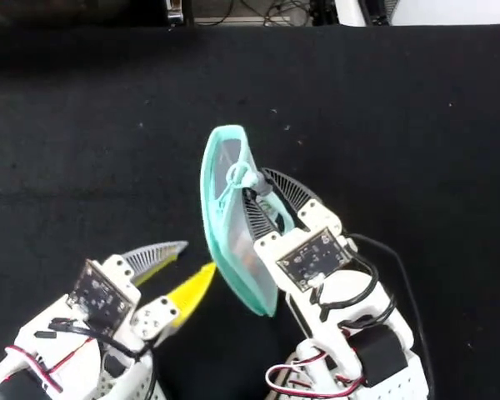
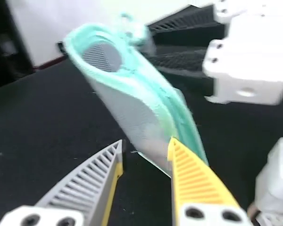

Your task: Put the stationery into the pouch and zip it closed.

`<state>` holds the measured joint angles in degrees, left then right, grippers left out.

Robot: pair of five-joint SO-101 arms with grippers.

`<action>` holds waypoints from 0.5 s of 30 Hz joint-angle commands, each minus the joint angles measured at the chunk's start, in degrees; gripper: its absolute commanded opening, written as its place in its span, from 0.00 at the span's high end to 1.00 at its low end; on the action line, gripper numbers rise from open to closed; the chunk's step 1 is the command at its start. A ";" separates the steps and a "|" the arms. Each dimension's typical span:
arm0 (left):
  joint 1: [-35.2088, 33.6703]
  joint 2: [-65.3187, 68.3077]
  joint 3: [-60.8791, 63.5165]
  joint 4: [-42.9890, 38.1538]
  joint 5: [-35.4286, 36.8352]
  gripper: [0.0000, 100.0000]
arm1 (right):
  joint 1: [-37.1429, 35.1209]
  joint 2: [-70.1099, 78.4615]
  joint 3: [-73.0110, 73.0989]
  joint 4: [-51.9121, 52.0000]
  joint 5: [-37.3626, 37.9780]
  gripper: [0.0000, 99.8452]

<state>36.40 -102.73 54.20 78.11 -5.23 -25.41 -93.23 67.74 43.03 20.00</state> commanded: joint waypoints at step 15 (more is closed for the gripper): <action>-1.01 0.09 -1.01 -1.67 -0.09 0.83 | -0.44 -0.40 -0.04 -0.70 -0.26 0.99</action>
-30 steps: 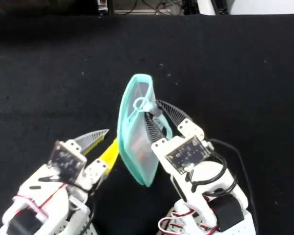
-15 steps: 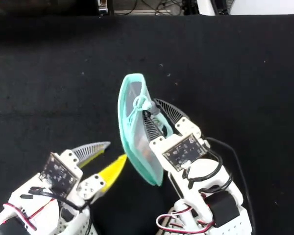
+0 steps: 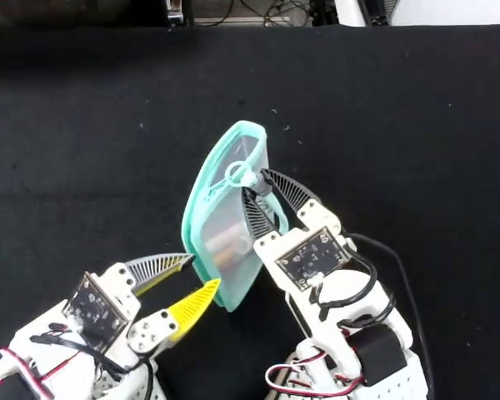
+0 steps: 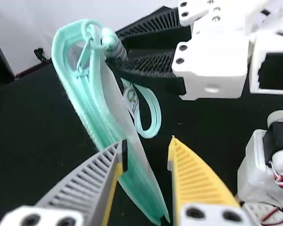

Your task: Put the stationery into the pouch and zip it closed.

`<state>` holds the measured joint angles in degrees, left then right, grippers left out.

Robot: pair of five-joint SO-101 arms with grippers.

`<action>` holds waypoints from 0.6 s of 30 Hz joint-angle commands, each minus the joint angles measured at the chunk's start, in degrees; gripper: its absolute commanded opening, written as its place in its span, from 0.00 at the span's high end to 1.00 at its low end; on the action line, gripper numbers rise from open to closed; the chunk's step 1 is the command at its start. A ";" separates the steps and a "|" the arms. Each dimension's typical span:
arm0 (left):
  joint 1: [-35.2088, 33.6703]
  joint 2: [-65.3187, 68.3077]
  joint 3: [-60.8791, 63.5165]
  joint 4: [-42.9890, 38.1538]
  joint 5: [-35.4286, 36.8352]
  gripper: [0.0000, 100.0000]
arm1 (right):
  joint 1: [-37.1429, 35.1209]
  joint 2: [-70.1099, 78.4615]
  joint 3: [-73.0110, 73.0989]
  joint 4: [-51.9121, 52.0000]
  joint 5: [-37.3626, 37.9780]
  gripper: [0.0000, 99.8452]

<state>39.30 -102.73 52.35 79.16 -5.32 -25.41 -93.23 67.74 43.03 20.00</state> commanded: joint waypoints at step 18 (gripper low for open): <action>-14.29 0.18 4.26 -6.24 0.35 0.80 | -0.70 -0.48 -0.22 0.53 -0.09 0.99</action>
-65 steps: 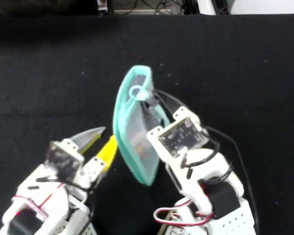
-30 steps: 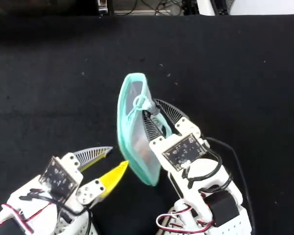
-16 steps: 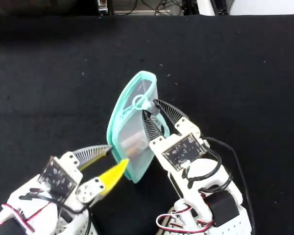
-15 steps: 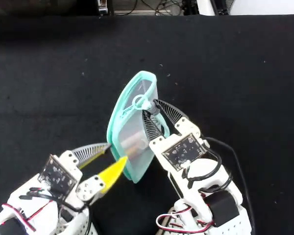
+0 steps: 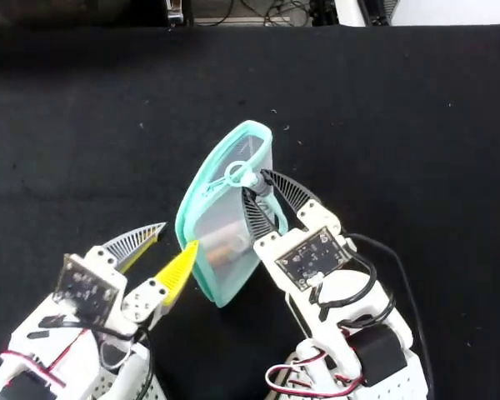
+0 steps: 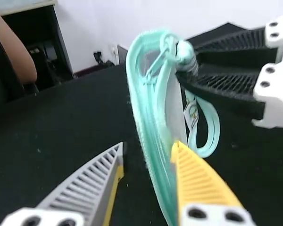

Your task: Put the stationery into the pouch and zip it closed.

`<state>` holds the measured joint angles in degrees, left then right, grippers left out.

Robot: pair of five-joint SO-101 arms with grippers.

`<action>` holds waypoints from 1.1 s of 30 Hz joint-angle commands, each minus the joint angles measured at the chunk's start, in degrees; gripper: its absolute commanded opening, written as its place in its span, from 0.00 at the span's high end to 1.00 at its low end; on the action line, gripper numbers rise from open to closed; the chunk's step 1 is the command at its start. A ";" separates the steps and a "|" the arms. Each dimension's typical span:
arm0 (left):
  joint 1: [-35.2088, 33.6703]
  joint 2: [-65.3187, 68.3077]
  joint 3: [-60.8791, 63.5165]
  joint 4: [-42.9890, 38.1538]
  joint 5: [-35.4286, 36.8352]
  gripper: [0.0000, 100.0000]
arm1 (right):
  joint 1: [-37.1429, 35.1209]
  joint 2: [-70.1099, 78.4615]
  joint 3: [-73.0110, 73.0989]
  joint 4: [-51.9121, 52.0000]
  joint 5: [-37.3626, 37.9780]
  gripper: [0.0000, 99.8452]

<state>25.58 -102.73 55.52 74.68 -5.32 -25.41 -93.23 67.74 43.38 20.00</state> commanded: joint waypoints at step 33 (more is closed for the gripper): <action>1.80 0.62 8.48 -21.45 -1.58 0.98 | -0.70 -0.48 -0.04 0.18 0.00 0.99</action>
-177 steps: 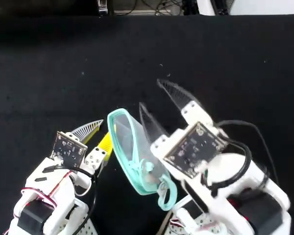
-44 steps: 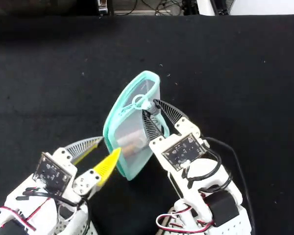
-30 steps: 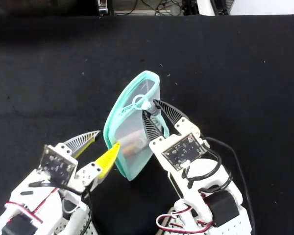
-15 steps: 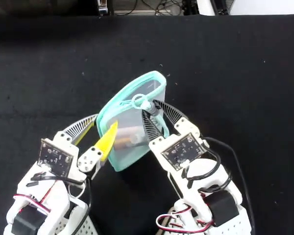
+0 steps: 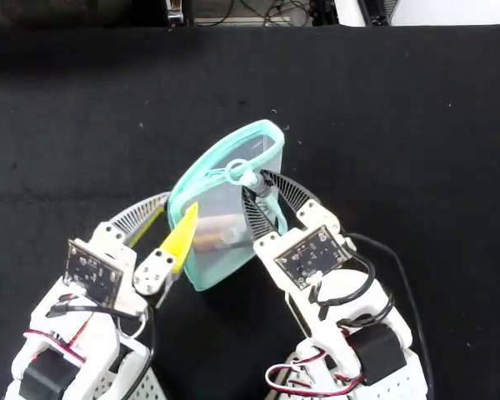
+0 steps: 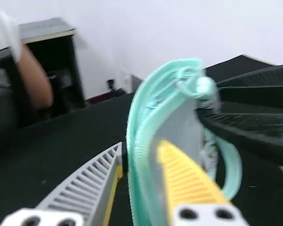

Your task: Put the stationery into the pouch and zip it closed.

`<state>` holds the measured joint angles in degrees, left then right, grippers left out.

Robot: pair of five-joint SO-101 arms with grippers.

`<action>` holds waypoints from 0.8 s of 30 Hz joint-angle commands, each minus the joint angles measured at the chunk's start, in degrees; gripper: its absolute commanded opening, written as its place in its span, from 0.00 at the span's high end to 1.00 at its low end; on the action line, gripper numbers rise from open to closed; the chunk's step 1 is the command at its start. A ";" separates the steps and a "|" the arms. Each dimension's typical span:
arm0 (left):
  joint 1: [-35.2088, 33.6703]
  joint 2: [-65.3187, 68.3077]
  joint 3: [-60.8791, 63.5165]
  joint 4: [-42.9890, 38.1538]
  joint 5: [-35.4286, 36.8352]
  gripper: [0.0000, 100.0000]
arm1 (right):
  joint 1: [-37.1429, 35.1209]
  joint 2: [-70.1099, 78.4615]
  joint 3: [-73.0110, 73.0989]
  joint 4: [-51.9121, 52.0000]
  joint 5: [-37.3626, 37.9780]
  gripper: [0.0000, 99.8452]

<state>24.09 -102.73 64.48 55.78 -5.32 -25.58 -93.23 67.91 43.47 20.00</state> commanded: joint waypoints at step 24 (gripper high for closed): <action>4.35 0.53 -1.54 2.99 -2.11 0.82 | -4.92 -0.57 -0.13 0.88 -2.37 0.99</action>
<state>28.13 -102.73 63.52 58.51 -10.15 -29.89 -93.23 67.91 43.56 18.24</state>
